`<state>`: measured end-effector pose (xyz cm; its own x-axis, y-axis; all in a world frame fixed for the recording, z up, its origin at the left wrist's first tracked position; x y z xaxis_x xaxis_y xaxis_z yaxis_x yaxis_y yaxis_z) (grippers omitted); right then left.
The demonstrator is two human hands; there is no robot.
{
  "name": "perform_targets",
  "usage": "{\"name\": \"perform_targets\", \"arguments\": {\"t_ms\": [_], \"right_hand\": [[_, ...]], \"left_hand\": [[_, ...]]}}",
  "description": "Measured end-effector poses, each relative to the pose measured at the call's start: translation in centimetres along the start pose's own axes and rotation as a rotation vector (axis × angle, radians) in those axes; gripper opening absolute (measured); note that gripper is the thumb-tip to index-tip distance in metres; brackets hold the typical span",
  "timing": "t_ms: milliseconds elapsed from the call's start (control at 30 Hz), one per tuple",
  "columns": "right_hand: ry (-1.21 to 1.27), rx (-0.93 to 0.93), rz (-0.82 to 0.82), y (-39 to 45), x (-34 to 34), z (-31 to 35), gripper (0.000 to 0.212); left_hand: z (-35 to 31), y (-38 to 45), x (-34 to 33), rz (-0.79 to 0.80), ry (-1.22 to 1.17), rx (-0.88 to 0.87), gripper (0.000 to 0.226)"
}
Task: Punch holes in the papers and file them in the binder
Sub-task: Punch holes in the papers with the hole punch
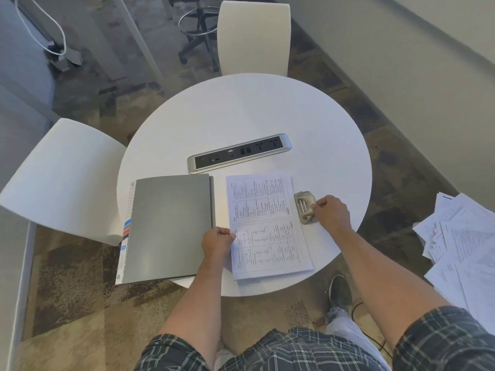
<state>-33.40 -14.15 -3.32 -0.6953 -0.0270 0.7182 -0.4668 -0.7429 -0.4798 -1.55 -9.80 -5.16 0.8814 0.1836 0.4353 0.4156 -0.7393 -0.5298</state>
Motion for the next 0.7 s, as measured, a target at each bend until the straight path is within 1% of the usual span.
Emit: {"name": "perform_targets", "arguments": {"t_ms": [200, 300, 467, 700], "right_hand": [[-0.007, -0.009, 0.002, 0.0, 0.0, 0.1, 0.01], [-0.001, -0.008, 0.002, -0.2, 0.0, 0.1, 0.01], [-0.002, 0.003, 0.004, -0.2, 0.1, 0.1, 0.011], [0.01, 0.002, 0.013, -0.5, 0.1, 0.1, 0.011]], "left_hand": [[0.6, 0.5, 0.6, -0.037, -0.069, 0.013, 0.011], [0.6, 0.8, 0.3, -0.03, -0.085, 0.014, 0.01], [0.5, 1.0, -0.7, -0.016, -0.09, 0.013, 0.019], [0.2, 1.1, -1.3, 0.009, -0.113, 0.025, 0.019]]}}
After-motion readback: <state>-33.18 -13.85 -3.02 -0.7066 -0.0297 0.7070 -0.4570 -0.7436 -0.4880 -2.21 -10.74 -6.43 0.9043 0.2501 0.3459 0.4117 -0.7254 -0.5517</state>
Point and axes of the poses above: each hand's wrist, its own y-axis towards the middle knuckle, its own x-axis out of the back of the hand, z = x × y, the point moved 2 cm from there along y, towards the middle knuckle, and after that the axes turned 7 degrees about -x, right-handed, at the moved point
